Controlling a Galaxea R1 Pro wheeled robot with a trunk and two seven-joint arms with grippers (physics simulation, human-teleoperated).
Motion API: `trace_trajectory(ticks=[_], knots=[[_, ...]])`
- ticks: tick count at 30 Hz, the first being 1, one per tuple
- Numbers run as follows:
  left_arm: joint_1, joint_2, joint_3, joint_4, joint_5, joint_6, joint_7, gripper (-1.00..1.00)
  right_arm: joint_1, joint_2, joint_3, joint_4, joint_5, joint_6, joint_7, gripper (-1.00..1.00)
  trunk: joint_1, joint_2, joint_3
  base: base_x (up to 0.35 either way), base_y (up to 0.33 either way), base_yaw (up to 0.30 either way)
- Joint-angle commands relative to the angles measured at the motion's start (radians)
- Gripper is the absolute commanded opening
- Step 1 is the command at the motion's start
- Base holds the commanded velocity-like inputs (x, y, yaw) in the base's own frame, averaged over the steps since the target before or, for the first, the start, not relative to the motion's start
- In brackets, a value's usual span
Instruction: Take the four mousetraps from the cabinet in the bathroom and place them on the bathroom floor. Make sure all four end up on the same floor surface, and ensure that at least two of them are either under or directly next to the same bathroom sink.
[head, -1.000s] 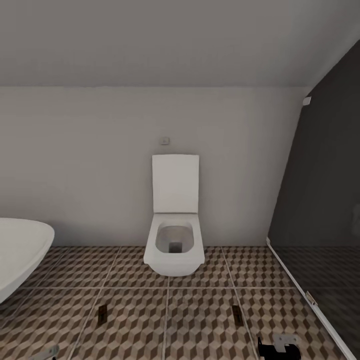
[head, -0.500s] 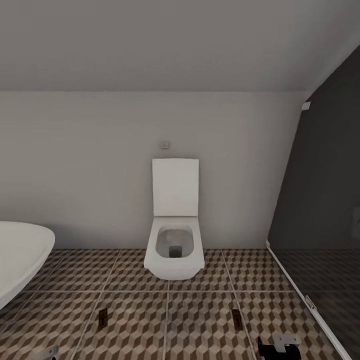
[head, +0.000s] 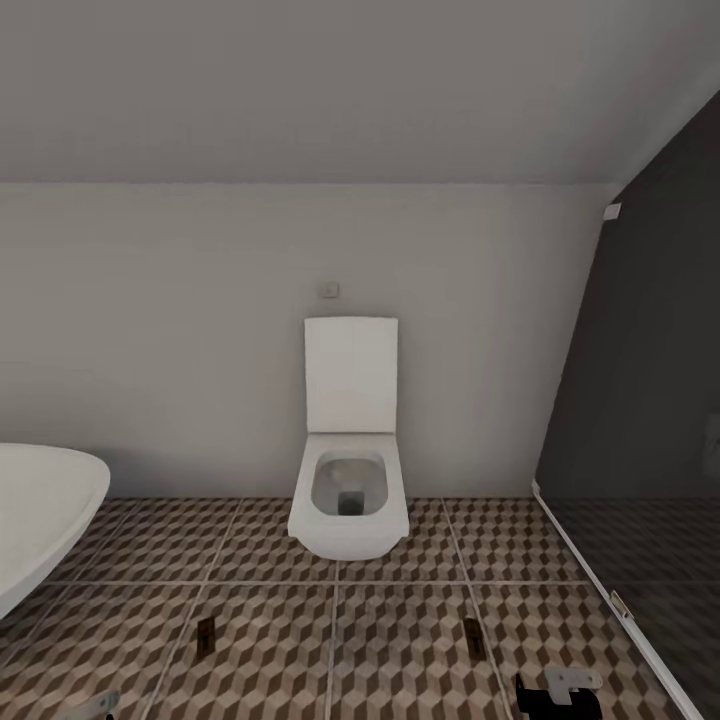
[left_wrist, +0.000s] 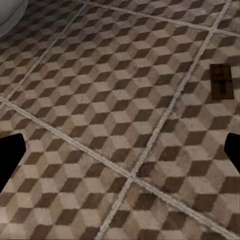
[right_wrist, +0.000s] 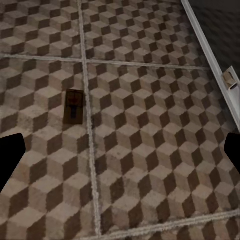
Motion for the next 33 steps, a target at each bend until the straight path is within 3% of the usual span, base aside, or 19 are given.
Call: trace_trajectory(ticks=[1,22,33], knots=[[-0.001,-0.004,-0.008,0.003,0.001,-0.004,0.004,1.00,-0.002,0.000,0.000,0.004,0.007,-0.005,-0.005,1.00,0.000,-0.001,-0.001,0.000,0.000,0.000],[0.000,-0.041,-0.009,0.013,-0.003,-0.001,0.002,1.00,-0.002,0.000,0.000,0.004,0.007,-0.005,-0.006,1.00,0.000,-0.001,-0.001,0.000,0.000,0.000],[0.006,-0.085,-0.008,0.016,-0.004,0.004,0.001,1.00,-0.002,0.000,0.000,0.004,0.007,-0.005,-0.006,1.00,0.000,-0.001,-0.001,0.000,0.000,0.000]])
